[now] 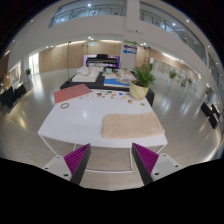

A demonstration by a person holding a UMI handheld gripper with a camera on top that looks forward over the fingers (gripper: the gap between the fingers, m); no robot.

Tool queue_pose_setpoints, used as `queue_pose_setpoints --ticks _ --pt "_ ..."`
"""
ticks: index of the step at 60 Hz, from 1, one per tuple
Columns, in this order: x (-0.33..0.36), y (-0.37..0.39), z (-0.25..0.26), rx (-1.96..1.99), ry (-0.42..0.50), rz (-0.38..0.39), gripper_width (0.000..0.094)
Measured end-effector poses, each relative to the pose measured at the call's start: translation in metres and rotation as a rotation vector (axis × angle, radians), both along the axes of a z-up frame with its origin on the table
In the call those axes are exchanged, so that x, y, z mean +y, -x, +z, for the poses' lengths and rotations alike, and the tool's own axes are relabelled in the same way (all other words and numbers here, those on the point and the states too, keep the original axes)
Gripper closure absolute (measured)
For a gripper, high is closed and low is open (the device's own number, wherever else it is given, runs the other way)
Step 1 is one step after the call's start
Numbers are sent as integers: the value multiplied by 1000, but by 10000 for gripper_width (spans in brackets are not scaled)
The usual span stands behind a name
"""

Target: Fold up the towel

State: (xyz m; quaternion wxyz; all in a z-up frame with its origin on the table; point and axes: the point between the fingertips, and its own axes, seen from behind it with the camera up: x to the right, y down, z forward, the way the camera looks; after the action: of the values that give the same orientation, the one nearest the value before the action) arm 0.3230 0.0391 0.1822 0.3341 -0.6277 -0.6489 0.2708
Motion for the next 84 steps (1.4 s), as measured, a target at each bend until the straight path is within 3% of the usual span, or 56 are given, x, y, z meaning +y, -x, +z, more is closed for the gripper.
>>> queue_pose_setpoints --ticks 18,32,44,51,54,59,65,70,84 --pt "-42 135 -63 7 -17 8 80" --pt "-20 229 -134 1 -43 -38 83" --pt "-6 264 -184 -50 -46 -46 109" --pt "-8 265 -197 -65 -27 -31 220" --pt "-4 264 -199 -69 -48 -36 465" --pt "24 263 -200 -77 -168 -73 873" --pt "22 264 -199 -91 -167 -38 921" --pt "21 266 -184 -103 -75 -31 925" --pt "119 275 -79 -6 32 -49 927"
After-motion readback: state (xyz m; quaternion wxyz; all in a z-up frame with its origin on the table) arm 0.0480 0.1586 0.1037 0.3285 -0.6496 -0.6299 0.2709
